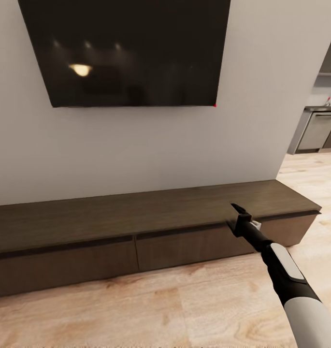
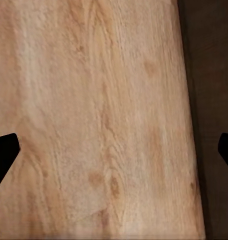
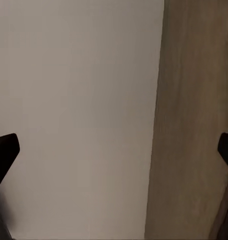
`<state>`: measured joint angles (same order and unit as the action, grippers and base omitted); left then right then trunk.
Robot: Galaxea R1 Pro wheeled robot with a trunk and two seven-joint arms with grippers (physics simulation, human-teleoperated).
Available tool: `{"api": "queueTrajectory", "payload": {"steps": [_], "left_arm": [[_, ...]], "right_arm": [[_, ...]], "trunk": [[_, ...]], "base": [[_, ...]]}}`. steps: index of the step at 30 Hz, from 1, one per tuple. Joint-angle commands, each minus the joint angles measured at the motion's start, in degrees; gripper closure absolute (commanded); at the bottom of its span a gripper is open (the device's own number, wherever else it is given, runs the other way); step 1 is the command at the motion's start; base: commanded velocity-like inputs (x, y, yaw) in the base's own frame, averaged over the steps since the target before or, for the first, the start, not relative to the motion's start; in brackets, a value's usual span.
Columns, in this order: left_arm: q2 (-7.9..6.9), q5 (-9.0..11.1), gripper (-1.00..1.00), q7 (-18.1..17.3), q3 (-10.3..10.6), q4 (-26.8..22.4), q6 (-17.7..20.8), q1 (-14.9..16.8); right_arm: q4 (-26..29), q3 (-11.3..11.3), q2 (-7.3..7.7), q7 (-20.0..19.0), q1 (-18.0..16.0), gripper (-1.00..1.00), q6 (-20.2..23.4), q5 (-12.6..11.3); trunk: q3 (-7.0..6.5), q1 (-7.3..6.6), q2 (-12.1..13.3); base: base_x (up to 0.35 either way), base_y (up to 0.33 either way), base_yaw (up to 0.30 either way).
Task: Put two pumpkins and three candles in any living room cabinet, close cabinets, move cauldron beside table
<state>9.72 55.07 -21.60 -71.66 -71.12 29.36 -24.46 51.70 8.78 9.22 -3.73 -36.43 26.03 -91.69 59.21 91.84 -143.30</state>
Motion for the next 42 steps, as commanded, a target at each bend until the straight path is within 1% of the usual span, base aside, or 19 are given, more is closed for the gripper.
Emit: {"api": "queueTrajectory", "payload": {"steps": [1, 4, 9, 17, 19, 20, 22, 23, 25, 26, 27, 32, 36, 38, 40, 41, 42], "left_arm": [[0.03, 0.36, -1.00, 0.09, -0.13, -0.18, 0.67, 0.02], [0.03, 0.20, -1.00, 0.28, -0.61, -0.48, 1.10, 0.02], [0.00, 0.03, -1.00, 0.39, -1.38, -0.54, 1.26, 0.02], [-0.12, -0.17, -1.00, 0.49, -1.46, -0.51, 1.08, 0.02], [-0.12, -0.19, -1.00, 0.49, -1.46, -0.51, 1.07, 0.02], [-0.13, -0.20, -1.00, 0.50, -1.46, -0.51, 1.07, 0.02], [-0.18, -0.21, -1.00, 0.46, -1.46, -0.51, 1.06, 0.02], [-0.20, -0.21, -1.00, 0.44, -1.46, -0.51, 1.06, 0.02], [-0.21, -0.22, -1.00, 0.43, -1.47, -0.51, 1.06, 0.02], [-0.21, -0.22, -1.00, 0.46, -1.47, -0.51, 1.06, 0.02], [-0.22, -0.22, -1.00, 0.45, -1.47, -0.51, 1.06, 0.02], [-0.23, -0.22, -1.00, 0.42, -1.47, -0.51, 1.06, 0.02], [-0.20, -0.22, -1.00, 0.42, -1.47, -0.51, 1.05, 0.02], [-0.15, -0.22, -1.00, 0.42, -1.48, -0.51, 1.04, 0.02], [-0.81, 0.46, -1.00, -0.24, -2.14, -1.17, 1.71, 0.67], [-1.13, 0.47, -1.00, -0.56, -2.39, -1.10, 2.03, 0.66], [-1.45, 0.47, -1.00, -0.76, -2.39, -1.10, 2.36, 0.66]], "right_arm": [[-0.10, 0.09, -0.02, -0.21, 0.00, -1.00, -0.32, -0.07], [-1.42, -0.02, 0.00, -0.48, 0.06, -1.00, -2.34, 0.07], [-5.70, -0.20, 0.01, -0.66, -0.01, -1.00, -3.53, -0.08], [-6.94, -0.19, 0.01, -0.76, -0.10, -1.00, -3.79, -0.15], [-6.99, -0.18, 0.01, -1.29, -0.11, -1.00, -3.82, -0.15], [-7.02, -0.19, 0.01, -2.02, -0.12, -1.00, -3.83, -0.15], [-7.20, -0.24, 0.01, -6.22, -0.13, -1.00, -3.87, -0.03], [-7.80, -0.28, 0.01, -10.19, -0.13, -1.00, -3.96, 0.05], [-9.20, -0.30, 0.01, -13.96, -0.17, -1.00, -4.09, 0.10], [-10.95, -0.28, 0.01, -17.08, -0.27, -1.00, -4.17, 0.12], [-11.73, -0.28, 0.01, -18.24, -0.33, -1.00, -4.20, 0.15], [-14.05, -0.19, 0.01, -21.75, -0.51, -1.00, -4.33, 0.70], [-14.12, -0.25, 0.27, -22.38, -0.64, -1.00, -4.29, 1.19], [-13.20, -0.27, 0.50, -22.33, -0.73, -1.00, -4.22, 1.49], [-12.57, -0.83, -0.17, -22.99, -1.39, -1.00, -4.87, 2.12], [-12.24, -0.73, -0.48, -23.31, -1.72, -1.00, -5.03, 2.44], [-11.92, -0.73, -0.48, -23.37, -1.97, -1.00, -5.03, 2.61]], "trunk": [[0.27, 0.01, -0.04], [0.93, 0.09, -0.08], [2.04, 0.22, -0.14], [3.81, 0.43, -0.25], [4.26, 0.48, -0.28], [4.48, 0.50, -0.29], [4.92, 0.56, -0.32], [5.14, 0.58, -0.33], [5.59, 0.63, -0.36], [5.81, 0.66, -0.37], [6.03, 0.68, -0.39], [7.14, 0.81, -0.45], [8.02, 0.92, -0.51], [8.47, 0.97, -0.53], [8.46, 0.97, -0.53], [8.46, 0.97, -0.53], [8.46, 0.97, -0.53]], "base": [[0.002, -0.001, 0.001], [0.001, -0.001, 0.000], [0.000, 0.000, 0.000], [0.000, 0.000, 0.000], [0.000, 0.000, 0.000], [0.000, 0.000, 0.000], [0.000, 0.000, 0.000], [0.000, 0.000, 0.000], [0.000, 0.000, 0.000], [0.000, 0.000, 0.000], [0.000, 0.000, 0.000], [0.000, 0.000, 0.000], [0.000, 0.000, 0.000], [0.000, 0.000, 0.000], [0.000, 0.000, 0.000], [0.000, 0.000, 0.000], [0.000, 0.000, 0.000]]}}
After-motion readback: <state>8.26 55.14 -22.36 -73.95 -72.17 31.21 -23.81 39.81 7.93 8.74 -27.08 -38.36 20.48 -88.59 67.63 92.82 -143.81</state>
